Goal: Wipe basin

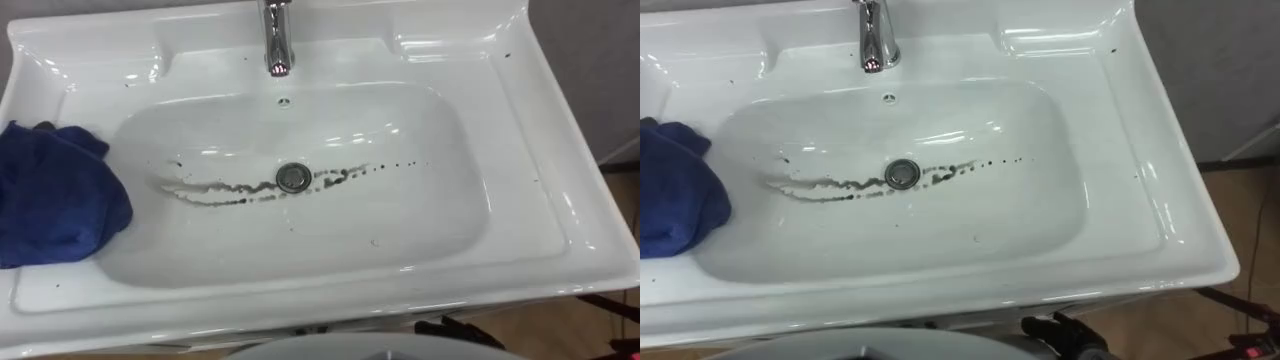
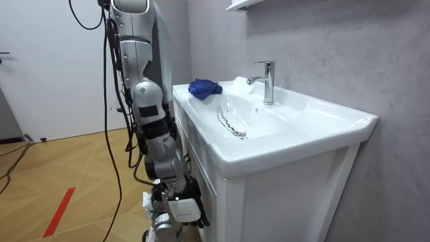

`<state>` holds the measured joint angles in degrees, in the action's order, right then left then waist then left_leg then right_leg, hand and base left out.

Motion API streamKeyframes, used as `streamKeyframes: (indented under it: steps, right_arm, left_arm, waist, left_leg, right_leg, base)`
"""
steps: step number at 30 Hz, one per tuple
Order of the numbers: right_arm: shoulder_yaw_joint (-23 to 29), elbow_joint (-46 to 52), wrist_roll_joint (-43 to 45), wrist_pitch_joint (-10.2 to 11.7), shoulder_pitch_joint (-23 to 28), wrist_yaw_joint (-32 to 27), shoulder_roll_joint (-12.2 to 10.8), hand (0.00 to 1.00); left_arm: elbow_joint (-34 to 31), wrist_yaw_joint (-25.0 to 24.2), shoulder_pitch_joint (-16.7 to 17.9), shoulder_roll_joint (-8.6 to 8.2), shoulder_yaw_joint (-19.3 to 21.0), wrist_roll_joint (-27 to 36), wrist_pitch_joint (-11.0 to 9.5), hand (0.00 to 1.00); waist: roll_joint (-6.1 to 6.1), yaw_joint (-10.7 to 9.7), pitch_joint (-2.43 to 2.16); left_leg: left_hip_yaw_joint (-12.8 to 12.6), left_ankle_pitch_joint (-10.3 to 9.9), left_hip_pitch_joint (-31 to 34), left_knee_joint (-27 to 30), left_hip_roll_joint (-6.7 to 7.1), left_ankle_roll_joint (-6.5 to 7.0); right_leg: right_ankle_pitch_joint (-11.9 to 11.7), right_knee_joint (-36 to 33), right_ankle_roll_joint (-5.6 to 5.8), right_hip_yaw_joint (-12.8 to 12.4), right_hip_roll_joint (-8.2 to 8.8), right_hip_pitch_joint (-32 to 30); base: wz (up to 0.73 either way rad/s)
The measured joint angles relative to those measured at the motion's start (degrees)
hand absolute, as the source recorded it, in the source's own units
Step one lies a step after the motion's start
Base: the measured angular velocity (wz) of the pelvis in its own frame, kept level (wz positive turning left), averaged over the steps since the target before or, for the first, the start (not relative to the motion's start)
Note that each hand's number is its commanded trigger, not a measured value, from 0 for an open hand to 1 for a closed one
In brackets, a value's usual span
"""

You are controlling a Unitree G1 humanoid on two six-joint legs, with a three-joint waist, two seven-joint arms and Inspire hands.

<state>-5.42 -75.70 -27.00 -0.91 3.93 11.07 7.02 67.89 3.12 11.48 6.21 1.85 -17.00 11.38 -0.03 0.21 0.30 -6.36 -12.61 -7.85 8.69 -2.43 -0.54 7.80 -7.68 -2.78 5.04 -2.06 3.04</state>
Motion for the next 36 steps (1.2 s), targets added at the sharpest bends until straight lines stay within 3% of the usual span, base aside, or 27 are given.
streamKeyframes:
  steps: [9, 14, 23, 26, 36]
  right_arm:
    - [-0.14, 0.01, -0.28, 0.0, 0.02, -0.16, -0.02, 0.0]
    - [-0.11, 0.02, -0.13, -0.34, -0.05, -0.21, -0.05, 0.0]
    - [0.42, -0.01, 0.22, -1.18, -0.06, -0.18, -0.08, 0.0]
    - [0.46, 0.0, 0.25, -1.2, -0.01, -0.33, -0.06, 0.0]
    - [4.17, -0.18, 3.75, -1.7, 0.06, -0.23, -0.05, 0.0]
  left_arm:
    - [0.29, 1.19, -0.04, -0.01, 0.02, 0.13, 0.0, 0.0]
    - [0.34, 1.49, 0.14, -0.03, 0.23, 0.71, -0.01, 0.0]
    - [1.87, 1.16, 0.27, -0.11, 2.73, 5.72, -0.01, 0.0]
    - [2.99, 1.45, 0.24, -0.08, 3.17, 10.63, -0.03, 0.0]
    - [3.11, 4.26, 1.55, -0.23, 13.75, 24.5, -1.04, 0.0]
  waist:
    - [-0.41, 0.04, 0.21]
    - [-0.62, 0.15, 0.09]
    - [-0.73, 0.34, 0.09]
    - [-0.73, 0.34, 0.09]
    - [-0.07, 1.66, -0.15]
  left_leg:
    - [0.07, 0.0, 0.02, 0.01, 0.0, 0.0]
    - [0.15, 0.0, 0.05, 0.06, 0.02, 0.0]
    - [0.39, 0.0, -0.75, 0.07, 0.02, 0.0]
    - [0.35, 0.0, -0.91, 0.07, 0.06, 0.0]
    - [0.92, -0.01, -0.85, 0.09, 0.03, 0.01]
  right_leg:
    - [0.0, 0.0, 0.0, -0.01, 0.01, -0.04]
    - [0.03, 0.0, 0.01, 0.02, 0.05, -0.07]
    - [0.03, 0.0, 0.0, -0.4, 0.01, 0.6]
    - [0.03, 0.01, 0.01, -0.37, 0.06, 0.78]
    - [0.22, -0.05, 0.01, 0.06, 0.02, 0.81]
  base:
    - [0.0]
    - [0.0]
    - [-0.02]
    - [0.0]
    - [0.04]
